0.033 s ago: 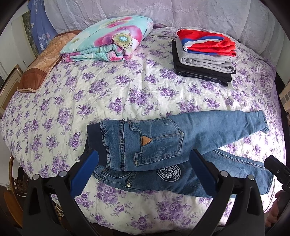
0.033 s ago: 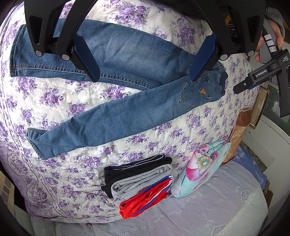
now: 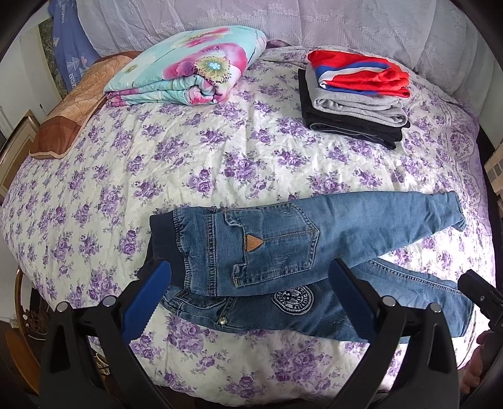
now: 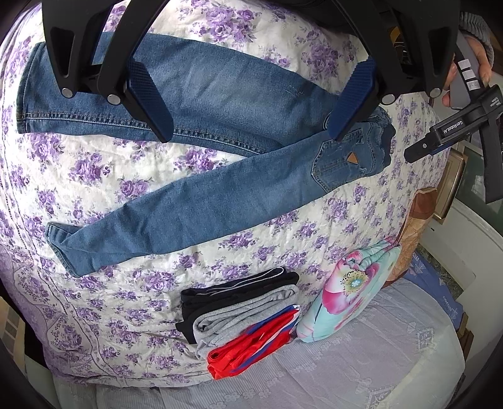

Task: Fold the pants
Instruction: 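Grasp the dark ribbed waistband with the left tool while the right tool grasps a leg hem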

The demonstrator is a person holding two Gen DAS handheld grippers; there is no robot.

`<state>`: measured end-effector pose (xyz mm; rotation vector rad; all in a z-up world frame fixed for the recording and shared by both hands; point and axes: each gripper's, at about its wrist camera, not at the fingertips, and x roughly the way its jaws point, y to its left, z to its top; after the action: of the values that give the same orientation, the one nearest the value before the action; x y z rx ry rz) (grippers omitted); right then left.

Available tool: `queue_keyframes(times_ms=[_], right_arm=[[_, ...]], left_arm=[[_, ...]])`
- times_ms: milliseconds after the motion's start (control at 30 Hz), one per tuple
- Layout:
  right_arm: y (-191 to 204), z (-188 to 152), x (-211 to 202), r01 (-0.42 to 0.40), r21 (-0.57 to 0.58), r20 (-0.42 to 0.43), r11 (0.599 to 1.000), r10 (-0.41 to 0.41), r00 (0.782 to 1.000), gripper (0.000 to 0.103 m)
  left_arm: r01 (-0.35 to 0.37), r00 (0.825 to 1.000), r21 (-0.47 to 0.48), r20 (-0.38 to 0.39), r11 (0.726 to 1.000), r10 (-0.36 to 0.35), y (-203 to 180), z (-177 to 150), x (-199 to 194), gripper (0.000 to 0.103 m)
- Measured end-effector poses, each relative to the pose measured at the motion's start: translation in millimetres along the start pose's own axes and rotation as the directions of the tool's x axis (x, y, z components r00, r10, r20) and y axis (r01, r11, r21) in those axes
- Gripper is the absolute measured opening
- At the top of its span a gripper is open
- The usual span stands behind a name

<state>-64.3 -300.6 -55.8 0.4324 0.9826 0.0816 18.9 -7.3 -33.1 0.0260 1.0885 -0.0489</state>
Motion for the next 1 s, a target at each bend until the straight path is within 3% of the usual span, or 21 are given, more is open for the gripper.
queue_keyframes(times_ms=[233, 333, 400, 500, 567, 667, 733, 833, 933, 1000], right_arm=[[-2.6, 1.6, 3.0, 0.008, 0.016, -0.023, 1.0, -0.007, 1.0, 0.099], [-8.6, 3.6, 2.3, 0.011, 0.034, -0.025, 0.999, -0.01, 1.0, 0.099], [-14.3, 3.3, 1.8, 0.023, 0.052, -0.03, 0.998, -0.022, 0.999, 0.099], [-21.2, 0.8, 3.3, 0.031, 0.072, -0.047, 0.997, -0.027, 0.999, 0.099], [-25.6, -0.4, 4.4, 0.036, 0.08, -0.06, 0.996, -0.031, 0.998, 0.099], [-32.1, 0.2, 3.6, 0.041, 0.091, -0.064, 0.995, -0.035, 0.997, 0.099], [-37.3, 1.1, 2.0, 0.041, 0.104, -0.059, 0.994, -0.035, 0.998, 0.099], [-45.0, 4.1, 0.6, 0.039, 0.126, -0.051, 0.991, -0.033, 0.998, 0.099], [-51.6, 7.0, -2.2, 0.033, 0.145, -0.034, 0.989, -0.028, 0.999, 0.099], [-55.9, 8.7, -0.2, 0.019, 0.161, -0.032, 0.987, -0.014, 0.999, 0.099]], left_arm=[[0.096, 0.989, -0.098, -0.107, 0.991, -0.106, 25.8, 0.0, 33.6, 0.098], [0.173, 0.969, -0.22, -0.138, 0.96, -0.206, 51.8, -9.3, 54.4, 0.098], [0.248, 0.94, -0.336, -0.143, 0.909, -0.31, 71.6, -16.6, 67.5, 0.098], [0.343, 0.888, -0.516, -0.095, 0.785, -0.45, 98.1, -27.8, 84.8, 0.098], [0.359, 0.871, -0.587, -0.068, 0.726, -0.486, 107.7, -32.2, 95.6, 0.098], [0.349, 0.849, -0.648, -0.086, 0.677, -0.521, 112.2, -36.9, 115.4, 0.098], [0.368, 0.817, -0.703, -0.067, 0.608, -0.573, 113.0, -41.6, 123.8, 0.098], [0.363, 0.807, -0.742, -0.053, 0.564, -0.589, 117.7, -45.5, 127.0, 0.098], [0.338, 0.795, -0.802, -0.036, 0.492, -0.605, 125.9, -47.3, 137.1, 0.098], [0.309, 0.801, -0.832, -0.034, 0.462, -0.597, 127.3, -46.0, 148.0, 0.098]])
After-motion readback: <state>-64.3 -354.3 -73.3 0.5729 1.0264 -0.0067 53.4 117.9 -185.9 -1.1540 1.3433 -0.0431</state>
